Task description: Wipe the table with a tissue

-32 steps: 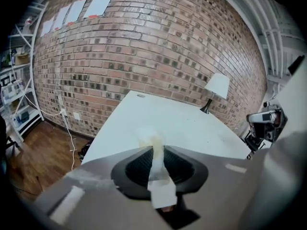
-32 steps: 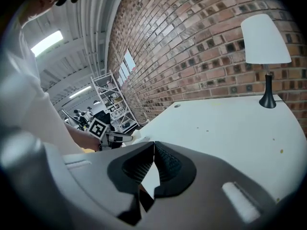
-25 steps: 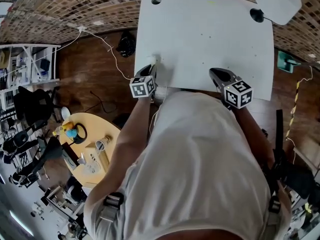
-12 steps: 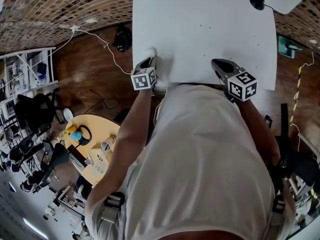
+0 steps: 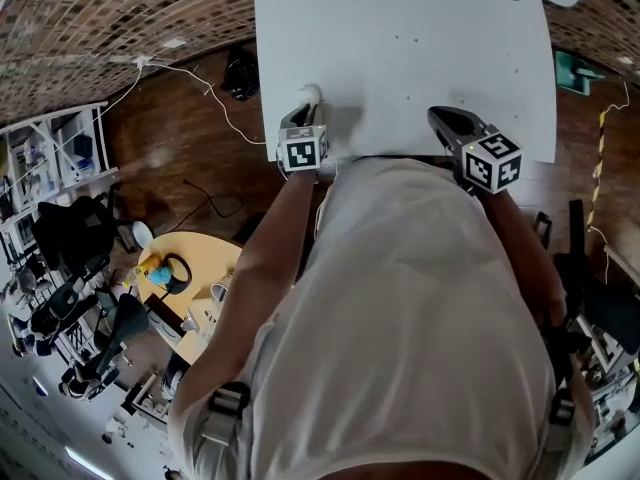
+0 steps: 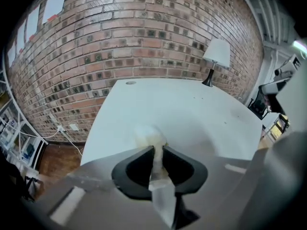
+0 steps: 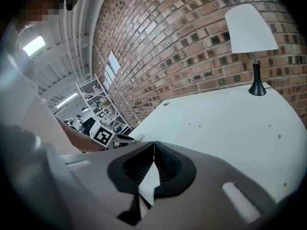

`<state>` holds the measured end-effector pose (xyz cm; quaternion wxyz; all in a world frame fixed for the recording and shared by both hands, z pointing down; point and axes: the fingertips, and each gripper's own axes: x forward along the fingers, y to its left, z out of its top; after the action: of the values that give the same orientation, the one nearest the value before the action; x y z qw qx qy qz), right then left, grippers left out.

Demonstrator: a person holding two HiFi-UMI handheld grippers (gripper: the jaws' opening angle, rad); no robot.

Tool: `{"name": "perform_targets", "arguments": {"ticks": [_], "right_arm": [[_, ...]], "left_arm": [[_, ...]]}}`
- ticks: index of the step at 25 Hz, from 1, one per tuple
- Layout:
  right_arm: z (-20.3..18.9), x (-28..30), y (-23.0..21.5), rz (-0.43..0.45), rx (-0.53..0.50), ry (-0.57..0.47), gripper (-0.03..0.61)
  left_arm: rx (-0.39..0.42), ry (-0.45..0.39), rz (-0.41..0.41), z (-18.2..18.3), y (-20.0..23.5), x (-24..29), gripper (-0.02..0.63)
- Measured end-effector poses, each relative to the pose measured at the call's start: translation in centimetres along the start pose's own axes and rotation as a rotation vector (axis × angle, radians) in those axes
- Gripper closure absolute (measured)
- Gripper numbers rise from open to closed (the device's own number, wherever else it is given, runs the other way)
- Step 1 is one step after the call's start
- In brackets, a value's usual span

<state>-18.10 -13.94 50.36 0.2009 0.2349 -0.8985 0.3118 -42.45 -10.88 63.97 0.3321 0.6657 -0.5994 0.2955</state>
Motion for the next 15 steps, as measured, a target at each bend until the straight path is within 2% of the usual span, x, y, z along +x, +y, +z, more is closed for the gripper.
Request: {"name": "perform_targets", "arguments": {"ticks": [7,12,15], "right_arm": [[-0.4,-1.1,-0.5,-0.036,0.028,-0.015,0.571],[-0.8,-1.5,-0.7,-0.043,0.040,-0.015,0.569],[-0.9,-1.6,-0.6,-0.042,0.045,-0.016,0.571]], "left_arm": [[0.036,-0.004,-0.050,0.8,-2.8,0.8,0.548],[0.150,0.012,-0.187,1.1,-6.9,1.4,0.548],[0.152,0.045,-0.270,0.9,-9.3,1.2,0.548]]}}
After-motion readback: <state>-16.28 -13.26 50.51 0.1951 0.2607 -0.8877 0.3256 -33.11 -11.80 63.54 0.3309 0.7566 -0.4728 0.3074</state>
